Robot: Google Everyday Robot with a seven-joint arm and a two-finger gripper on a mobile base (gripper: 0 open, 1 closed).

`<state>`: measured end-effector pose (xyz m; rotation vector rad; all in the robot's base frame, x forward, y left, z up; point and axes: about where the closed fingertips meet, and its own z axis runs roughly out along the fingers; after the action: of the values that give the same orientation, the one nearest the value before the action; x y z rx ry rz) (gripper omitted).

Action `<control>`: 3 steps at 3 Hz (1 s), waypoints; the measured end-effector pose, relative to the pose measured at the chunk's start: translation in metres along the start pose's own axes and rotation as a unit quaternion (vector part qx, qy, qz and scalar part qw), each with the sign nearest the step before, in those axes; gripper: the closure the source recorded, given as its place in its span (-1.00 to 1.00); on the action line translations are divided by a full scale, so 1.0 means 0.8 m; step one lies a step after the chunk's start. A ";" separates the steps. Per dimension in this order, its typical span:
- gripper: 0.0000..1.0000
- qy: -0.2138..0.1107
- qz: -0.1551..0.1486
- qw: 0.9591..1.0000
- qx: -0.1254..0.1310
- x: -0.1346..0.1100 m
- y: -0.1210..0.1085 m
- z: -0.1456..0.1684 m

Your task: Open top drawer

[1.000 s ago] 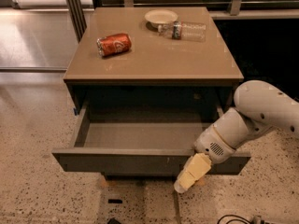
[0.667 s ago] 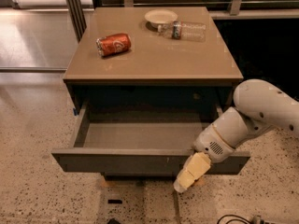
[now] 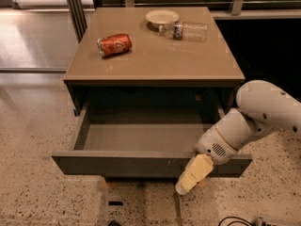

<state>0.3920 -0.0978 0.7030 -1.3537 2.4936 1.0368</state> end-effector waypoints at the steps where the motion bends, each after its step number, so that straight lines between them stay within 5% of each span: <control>1: -1.00 0.000 0.000 1.000 -0.006 0.000 0.003 0.001; 3: -1.00 0.001 0.005 1.000 -0.021 0.005 0.017 -0.002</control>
Offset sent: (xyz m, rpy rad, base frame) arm -0.1533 -0.0102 -0.0020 0.1024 0.2608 -0.0136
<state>0.3793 -0.0968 0.7091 -1.3563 2.4963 1.0962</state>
